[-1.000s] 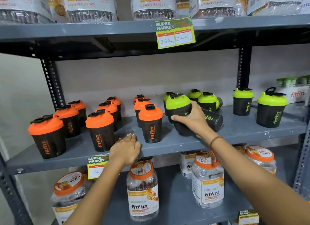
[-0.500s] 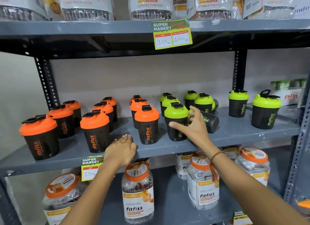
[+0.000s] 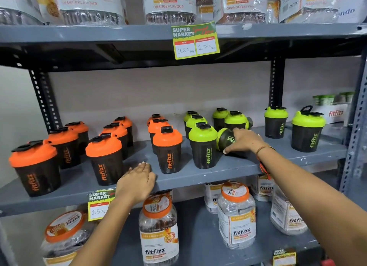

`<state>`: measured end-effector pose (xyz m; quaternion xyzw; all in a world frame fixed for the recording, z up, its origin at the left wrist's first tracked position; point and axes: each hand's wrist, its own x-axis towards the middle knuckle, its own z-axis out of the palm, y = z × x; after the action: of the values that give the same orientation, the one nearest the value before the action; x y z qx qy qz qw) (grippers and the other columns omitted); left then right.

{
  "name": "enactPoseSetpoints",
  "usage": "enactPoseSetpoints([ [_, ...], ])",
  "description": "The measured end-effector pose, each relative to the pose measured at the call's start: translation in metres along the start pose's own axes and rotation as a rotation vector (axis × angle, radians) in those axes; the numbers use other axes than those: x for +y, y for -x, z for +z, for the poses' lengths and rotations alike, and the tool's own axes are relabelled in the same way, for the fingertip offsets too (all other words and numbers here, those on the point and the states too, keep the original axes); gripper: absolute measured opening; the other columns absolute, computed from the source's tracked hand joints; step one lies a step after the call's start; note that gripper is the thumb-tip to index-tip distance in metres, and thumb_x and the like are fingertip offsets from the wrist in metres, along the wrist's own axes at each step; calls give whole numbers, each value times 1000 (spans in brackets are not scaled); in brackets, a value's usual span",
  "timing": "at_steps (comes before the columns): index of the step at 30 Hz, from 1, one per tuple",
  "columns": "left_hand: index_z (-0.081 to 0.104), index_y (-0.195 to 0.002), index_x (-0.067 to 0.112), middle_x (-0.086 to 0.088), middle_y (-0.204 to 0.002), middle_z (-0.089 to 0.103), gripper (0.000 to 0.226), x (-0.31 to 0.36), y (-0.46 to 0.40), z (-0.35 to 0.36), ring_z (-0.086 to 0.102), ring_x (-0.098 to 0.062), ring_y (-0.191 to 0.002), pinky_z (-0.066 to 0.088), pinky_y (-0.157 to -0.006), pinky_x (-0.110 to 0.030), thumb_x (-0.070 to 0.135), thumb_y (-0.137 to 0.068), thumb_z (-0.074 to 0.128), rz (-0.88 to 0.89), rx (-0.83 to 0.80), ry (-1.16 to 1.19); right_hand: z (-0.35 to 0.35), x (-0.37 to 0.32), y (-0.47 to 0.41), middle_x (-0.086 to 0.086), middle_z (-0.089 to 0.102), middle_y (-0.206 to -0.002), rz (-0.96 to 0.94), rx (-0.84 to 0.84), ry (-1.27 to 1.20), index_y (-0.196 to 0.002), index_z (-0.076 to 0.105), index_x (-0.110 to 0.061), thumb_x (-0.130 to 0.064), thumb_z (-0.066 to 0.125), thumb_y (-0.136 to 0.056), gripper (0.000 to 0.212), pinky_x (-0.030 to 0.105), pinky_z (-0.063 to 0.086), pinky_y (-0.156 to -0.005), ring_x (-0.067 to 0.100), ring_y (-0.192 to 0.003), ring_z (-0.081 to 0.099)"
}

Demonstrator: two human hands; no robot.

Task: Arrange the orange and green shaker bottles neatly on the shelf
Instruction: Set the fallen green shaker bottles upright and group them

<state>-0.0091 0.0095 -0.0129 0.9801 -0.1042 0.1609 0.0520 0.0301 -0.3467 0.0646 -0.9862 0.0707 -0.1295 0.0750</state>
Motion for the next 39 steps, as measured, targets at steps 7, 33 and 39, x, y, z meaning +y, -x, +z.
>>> enactPoseSetpoints([
  [7,27,-149,12,-7,-157,24,56,0,0,1,22,-17,-144,17,-117,-35,39,-100,20,-1,7,-6,9,9,3,12,65,-122,15,216,-244,-127,54,-12,-60,76,-62,84,40,50,-84,34,-111,60],
  [33,30,-147,11,-8,-156,28,55,2,2,1,25,-17,-143,19,-116,-35,37,-99,20,-29,41,-28,46,35,31,10,54,-125,157,542,-848,-118,32,-15,-51,87,-60,87,46,47,-94,34,-115,56],
  [39,24,-149,14,-3,-157,24,53,14,17,1,21,-12,-144,22,-114,-34,37,-101,22,-119,392,278,42,37,36,12,42,-144,105,532,-1018,-145,19,-24,-55,87,-60,113,38,38,-106,26,-132,44],
])
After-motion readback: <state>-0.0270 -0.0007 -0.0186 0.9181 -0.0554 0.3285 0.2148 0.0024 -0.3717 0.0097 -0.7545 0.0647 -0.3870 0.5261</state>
